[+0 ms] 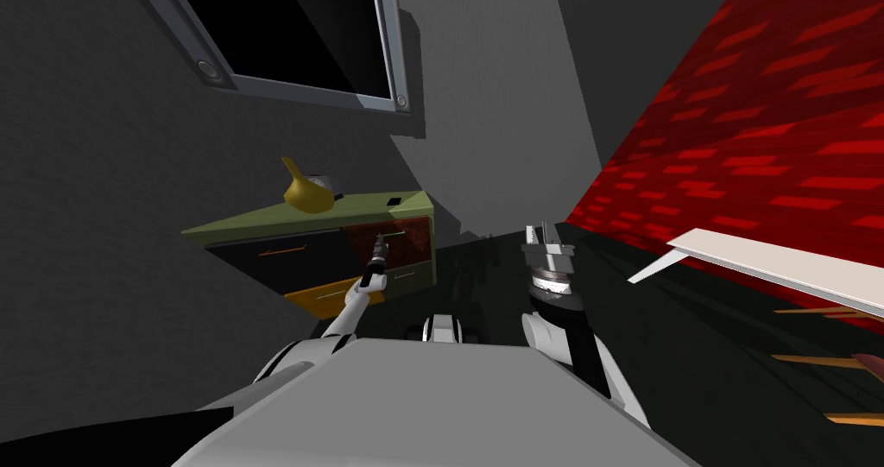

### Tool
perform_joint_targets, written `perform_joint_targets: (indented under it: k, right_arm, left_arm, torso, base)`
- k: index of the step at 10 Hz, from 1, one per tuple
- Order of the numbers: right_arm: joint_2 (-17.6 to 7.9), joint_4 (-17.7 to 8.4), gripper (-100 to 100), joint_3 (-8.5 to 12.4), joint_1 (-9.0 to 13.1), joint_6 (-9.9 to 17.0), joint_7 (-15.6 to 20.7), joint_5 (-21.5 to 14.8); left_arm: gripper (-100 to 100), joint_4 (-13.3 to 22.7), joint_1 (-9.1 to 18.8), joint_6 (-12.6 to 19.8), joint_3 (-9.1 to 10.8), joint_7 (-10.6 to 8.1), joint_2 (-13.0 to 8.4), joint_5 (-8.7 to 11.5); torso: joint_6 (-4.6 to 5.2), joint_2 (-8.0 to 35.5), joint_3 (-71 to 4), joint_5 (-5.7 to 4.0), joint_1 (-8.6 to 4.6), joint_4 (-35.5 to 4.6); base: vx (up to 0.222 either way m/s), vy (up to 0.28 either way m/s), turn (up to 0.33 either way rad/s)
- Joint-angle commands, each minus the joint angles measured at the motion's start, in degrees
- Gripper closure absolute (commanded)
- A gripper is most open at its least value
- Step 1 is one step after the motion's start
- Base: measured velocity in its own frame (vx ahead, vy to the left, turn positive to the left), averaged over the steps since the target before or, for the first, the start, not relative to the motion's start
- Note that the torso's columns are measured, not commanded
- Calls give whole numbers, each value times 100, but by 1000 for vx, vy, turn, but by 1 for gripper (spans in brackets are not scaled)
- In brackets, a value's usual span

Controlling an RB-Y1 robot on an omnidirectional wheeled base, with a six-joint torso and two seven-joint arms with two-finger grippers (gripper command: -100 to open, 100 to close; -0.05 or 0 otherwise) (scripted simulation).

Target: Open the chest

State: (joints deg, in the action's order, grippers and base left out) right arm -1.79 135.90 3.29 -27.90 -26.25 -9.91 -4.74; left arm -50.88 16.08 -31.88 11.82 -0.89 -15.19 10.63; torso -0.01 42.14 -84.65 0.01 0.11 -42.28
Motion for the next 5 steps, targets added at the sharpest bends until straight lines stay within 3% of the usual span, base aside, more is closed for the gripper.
perform_joint_targets:
  k: [1,2,4,5]
  right_arm:
    - [0,0,0,0,0,0,0,0]
    - [0,0,0,0,0,0,0,0]
    - [0,0,0,0,0,0,0,0]
    - [0,0,0,0,0,0,0,0]
  left_arm:
    - [-100,459,367,-171,45,-34,-274,111]
    - [-100,520,441,-171,45,-34,-274,111]
    - [-100,1039,678,-171,45,-34,-274,111]
    - [-100,1196,961,-336,85,-59,-519,216]
  torso:
    - [0,-3,-2,2,-2,4]
    - [0,23,12,-2,-13,-3]
    - [2,14,9,-2,-13,-2]
    - [-1,2,1,1,-4,3]
  base:
    - [-64,-27,-19]
    - [-81,-37,-3]
    - [-21,-13,-3]
    - [-71,-32,-19]
